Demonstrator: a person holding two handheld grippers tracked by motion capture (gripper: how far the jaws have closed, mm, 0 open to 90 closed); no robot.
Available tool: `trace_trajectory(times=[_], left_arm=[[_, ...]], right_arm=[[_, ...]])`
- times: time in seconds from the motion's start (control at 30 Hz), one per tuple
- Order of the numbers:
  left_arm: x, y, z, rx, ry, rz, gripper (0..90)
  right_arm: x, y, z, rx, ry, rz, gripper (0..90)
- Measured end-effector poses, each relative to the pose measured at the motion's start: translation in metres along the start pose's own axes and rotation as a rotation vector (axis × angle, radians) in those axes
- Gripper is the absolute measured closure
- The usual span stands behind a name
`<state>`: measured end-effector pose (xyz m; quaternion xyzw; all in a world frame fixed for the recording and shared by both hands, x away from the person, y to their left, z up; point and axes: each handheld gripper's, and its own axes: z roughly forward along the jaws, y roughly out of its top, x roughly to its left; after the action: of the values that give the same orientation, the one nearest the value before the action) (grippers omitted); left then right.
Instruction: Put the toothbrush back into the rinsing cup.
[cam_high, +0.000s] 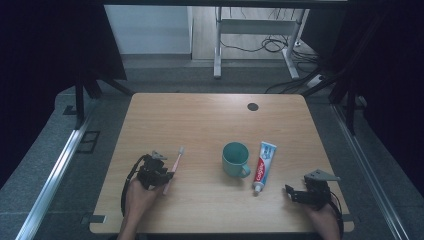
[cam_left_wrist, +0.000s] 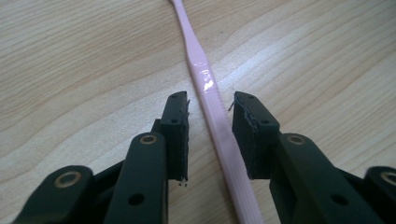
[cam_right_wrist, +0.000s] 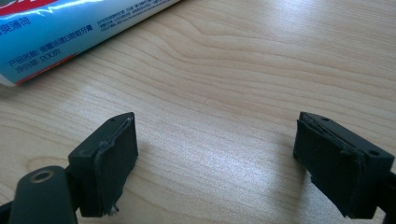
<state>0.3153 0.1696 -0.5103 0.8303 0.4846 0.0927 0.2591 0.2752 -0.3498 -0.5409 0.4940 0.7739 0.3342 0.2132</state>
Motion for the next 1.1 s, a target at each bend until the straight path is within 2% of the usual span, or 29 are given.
trace_trajectory(times=[0.43, 0.83, 1.0, 1.1], left_arm=[[0.002, 0.027, 0.006, 0.148, 0.005, -0.008, 62.7], [-0.002, 0.053, 0.018, 0.316, 0.008, -0.016, 62.2], [-0.003, 0.061, 0.024, 0.381, 0.035, -0.027, 62.7], [-0.004, 0.064, 0.027, 0.404, 0.044, -0.027, 63.3]], right_arm=[[0.0, 0.0, 0.0, 0.0, 0.0, 0.0, 13.4], [0.0, 0.0, 0.0, 0.0, 0.0, 0.0, 13.4], [0.0, 0.0, 0.0, 0.001, 0.0, 0.0, 13.4], [0.0, 0.0, 0.0, 0.001, 0.0, -0.001, 13.4]])
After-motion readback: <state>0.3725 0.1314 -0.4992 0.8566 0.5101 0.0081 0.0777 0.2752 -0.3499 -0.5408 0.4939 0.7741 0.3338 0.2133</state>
